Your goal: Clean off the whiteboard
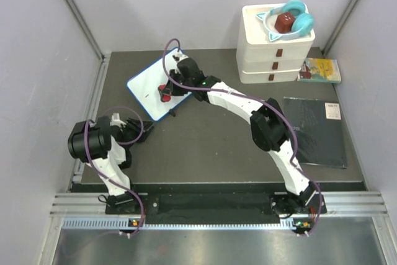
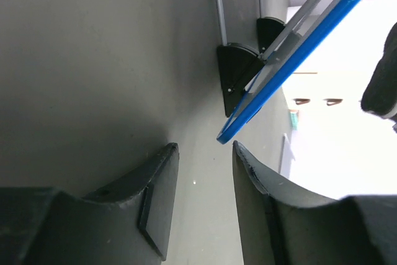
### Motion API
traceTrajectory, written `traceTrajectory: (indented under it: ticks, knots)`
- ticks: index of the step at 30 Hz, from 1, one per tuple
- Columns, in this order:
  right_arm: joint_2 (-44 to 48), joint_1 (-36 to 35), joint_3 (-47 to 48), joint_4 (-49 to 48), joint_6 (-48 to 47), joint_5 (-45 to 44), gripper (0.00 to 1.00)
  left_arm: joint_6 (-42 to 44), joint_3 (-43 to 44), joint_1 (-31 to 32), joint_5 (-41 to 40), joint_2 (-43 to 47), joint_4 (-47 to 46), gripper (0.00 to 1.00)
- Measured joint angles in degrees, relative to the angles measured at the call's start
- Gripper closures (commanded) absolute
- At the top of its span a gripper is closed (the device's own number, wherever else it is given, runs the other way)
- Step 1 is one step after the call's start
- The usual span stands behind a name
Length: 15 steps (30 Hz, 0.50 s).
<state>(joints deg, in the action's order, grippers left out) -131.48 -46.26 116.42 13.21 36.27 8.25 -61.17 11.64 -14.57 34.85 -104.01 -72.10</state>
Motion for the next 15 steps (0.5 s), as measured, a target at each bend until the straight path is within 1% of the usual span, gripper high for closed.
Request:
traceTrajectory:
  ticks: [5,15]
  knots:
    - [-1.1,-0.9,0.7,-0.2,0.3,0.1,1.0,-2.2,0.1,0.0,0.9,-3.1,-4.3,0.54]
    - [-4.1,-1.5,2.4,-0.3,1.3,-0.2,1.0,-2.9,4.1,0.5,1.7,-5.0,-3.7,0.57]
